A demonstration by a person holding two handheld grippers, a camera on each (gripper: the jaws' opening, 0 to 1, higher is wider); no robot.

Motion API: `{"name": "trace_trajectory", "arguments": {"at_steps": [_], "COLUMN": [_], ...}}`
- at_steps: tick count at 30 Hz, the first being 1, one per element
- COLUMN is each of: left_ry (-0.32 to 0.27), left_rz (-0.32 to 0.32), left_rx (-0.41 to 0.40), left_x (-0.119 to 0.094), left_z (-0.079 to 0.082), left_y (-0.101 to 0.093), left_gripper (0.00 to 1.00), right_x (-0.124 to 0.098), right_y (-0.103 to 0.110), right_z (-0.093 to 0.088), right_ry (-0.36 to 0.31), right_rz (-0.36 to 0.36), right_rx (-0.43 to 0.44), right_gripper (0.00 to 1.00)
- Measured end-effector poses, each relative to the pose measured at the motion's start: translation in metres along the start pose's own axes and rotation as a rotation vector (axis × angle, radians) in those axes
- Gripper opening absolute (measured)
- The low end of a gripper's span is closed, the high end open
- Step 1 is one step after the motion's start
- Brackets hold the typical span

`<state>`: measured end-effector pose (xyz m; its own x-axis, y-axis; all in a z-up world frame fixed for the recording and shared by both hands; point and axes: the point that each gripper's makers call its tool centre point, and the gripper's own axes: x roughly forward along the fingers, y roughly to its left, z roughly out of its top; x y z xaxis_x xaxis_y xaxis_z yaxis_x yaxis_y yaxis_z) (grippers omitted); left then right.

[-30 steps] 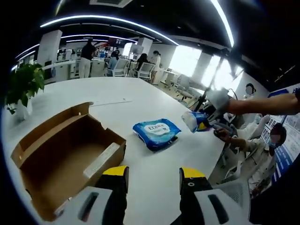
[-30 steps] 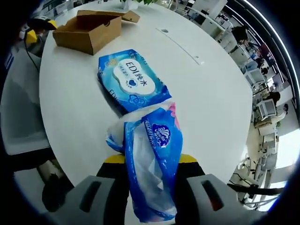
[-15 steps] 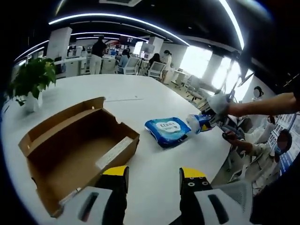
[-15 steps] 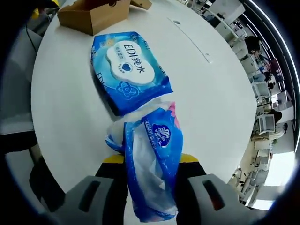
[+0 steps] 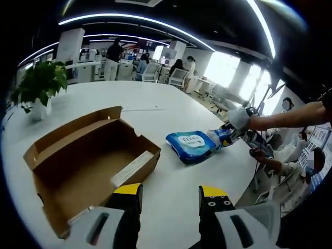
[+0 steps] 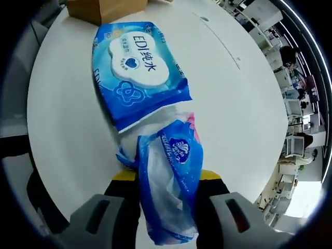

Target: Operate the shoe box by opening the lid, removing the specified soft item, and placing it in the target area until the item is outside and the box remains undamaged.

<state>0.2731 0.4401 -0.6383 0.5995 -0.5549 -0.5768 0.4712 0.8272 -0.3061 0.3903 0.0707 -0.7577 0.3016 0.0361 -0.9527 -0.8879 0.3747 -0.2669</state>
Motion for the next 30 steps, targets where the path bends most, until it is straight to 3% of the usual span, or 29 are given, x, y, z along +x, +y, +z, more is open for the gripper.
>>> {"name": "trace_trajectory", "arguments": {"at_steps": [15, 24, 30], "left_ry": [0.006, -0.007, -0.018], "left_rz": [0.009, 0.002, -0.007], "left_rx": [-0.009, -0.017, -0.022], "left_x": [-0.001, 0.000, -0.002], "left_z": [-0.002, -0.001, -0.001], "left_y": [0.003, 0.003, 0.002], "left_gripper": [0.44, 0.44, 0.44], "right_x": [0.009, 0.001, -0.011], "right_y": [-0.001, -0.002, -0.005], "right_z": [0.006, 0.003, 0.001], "right_ry": [-0.001, 0.012, 0.022], "right_rz": [0.023, 0.010, -0.003], "right_rx": [-0.071, -0.112, -0.096], "right_gripper": [0.42, 0.39, 0.37]}}
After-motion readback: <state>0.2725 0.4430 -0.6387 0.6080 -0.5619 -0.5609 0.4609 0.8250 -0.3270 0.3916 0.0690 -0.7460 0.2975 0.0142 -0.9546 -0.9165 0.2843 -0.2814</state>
